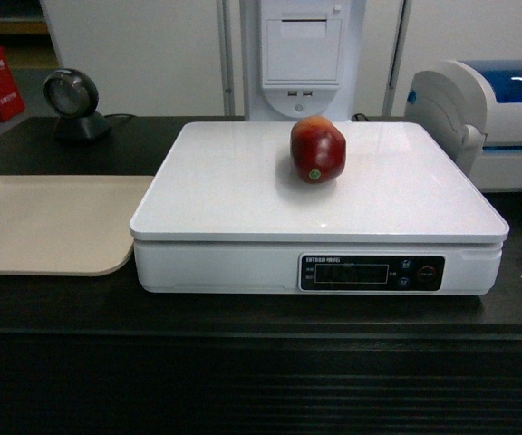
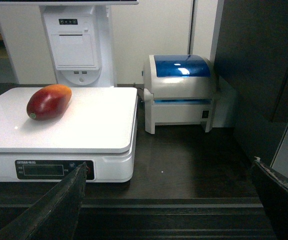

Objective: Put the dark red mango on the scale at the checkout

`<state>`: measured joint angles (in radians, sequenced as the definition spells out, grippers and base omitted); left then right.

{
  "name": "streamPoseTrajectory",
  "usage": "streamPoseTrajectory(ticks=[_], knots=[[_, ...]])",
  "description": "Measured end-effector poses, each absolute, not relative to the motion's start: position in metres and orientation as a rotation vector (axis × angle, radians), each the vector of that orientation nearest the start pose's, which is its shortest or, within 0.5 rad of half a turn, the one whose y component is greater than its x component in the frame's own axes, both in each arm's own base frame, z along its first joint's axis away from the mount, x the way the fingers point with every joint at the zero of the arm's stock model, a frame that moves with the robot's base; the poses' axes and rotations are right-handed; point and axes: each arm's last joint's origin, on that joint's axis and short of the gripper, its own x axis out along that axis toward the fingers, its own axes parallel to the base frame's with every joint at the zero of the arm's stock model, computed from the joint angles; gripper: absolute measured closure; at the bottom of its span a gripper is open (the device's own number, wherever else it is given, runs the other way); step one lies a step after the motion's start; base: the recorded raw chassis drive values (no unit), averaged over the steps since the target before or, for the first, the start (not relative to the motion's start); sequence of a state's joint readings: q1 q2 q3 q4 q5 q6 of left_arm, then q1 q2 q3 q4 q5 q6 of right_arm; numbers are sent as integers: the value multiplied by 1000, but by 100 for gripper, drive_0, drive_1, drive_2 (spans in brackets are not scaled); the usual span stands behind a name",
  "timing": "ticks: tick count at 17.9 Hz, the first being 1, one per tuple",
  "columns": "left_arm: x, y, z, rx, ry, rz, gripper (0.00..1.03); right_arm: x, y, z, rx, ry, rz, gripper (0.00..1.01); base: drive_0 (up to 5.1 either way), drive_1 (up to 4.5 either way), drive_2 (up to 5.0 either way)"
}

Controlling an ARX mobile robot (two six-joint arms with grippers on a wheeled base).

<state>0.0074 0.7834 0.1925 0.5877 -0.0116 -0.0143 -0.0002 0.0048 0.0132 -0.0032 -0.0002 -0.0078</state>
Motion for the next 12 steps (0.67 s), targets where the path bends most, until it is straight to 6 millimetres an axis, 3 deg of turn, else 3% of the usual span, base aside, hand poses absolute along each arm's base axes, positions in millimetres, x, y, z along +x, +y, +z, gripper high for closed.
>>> streamPoseTrajectory(ticks=[7, 12], knots=[[138, 0, 181, -14, 6, 0, 101, 97, 0, 167, -8, -5, 0, 3, 0, 0, 0], [127, 0, 176, -14, 1, 0, 101, 97, 0, 167, -8, -5, 0, 3, 0, 0, 0]])
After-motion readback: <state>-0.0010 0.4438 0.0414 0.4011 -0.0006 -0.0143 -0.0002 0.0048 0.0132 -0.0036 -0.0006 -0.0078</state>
